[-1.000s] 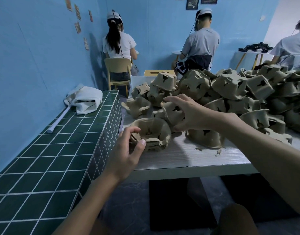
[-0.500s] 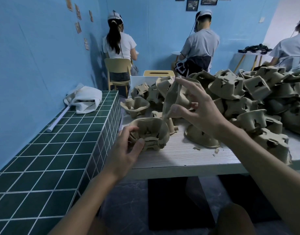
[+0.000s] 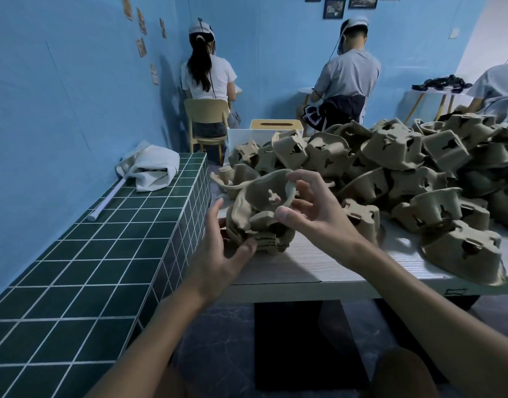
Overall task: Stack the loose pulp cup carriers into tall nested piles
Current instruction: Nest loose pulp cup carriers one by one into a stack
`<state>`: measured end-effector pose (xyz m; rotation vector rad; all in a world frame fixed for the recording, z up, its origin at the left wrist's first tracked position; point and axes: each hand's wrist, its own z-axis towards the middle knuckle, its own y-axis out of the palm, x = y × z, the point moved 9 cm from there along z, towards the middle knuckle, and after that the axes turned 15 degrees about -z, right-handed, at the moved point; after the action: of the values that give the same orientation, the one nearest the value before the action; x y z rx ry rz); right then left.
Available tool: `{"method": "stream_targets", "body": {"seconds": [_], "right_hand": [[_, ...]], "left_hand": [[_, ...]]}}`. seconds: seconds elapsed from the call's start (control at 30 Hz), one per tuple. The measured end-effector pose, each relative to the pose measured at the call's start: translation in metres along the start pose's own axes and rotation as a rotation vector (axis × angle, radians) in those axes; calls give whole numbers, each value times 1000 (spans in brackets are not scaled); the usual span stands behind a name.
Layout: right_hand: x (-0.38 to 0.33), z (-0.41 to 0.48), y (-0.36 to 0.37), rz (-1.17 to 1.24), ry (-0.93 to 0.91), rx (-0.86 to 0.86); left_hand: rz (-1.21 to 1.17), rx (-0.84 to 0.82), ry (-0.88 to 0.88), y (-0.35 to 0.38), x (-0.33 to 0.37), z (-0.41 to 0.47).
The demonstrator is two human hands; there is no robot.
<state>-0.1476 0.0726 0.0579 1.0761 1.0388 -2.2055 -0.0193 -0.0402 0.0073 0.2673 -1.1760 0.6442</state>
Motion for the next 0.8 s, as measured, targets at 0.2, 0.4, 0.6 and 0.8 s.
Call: {"method": "stream_targets", "body": {"seconds": [0.2,0.4,0.6,0.8], "right_hand": [[12,-5,2,-249,19,-20],[20,-2,-12,-401,17,35],[33,33,-26,-695,55,63],[49,57,-7,-996,28,-148]], "left_hand": [[-23,15,22,-2,3,0],[97,24,19,-3,-4,1],[67,104,40,-10,-6,0],[58,170,60,-15,-6,-1]]}}
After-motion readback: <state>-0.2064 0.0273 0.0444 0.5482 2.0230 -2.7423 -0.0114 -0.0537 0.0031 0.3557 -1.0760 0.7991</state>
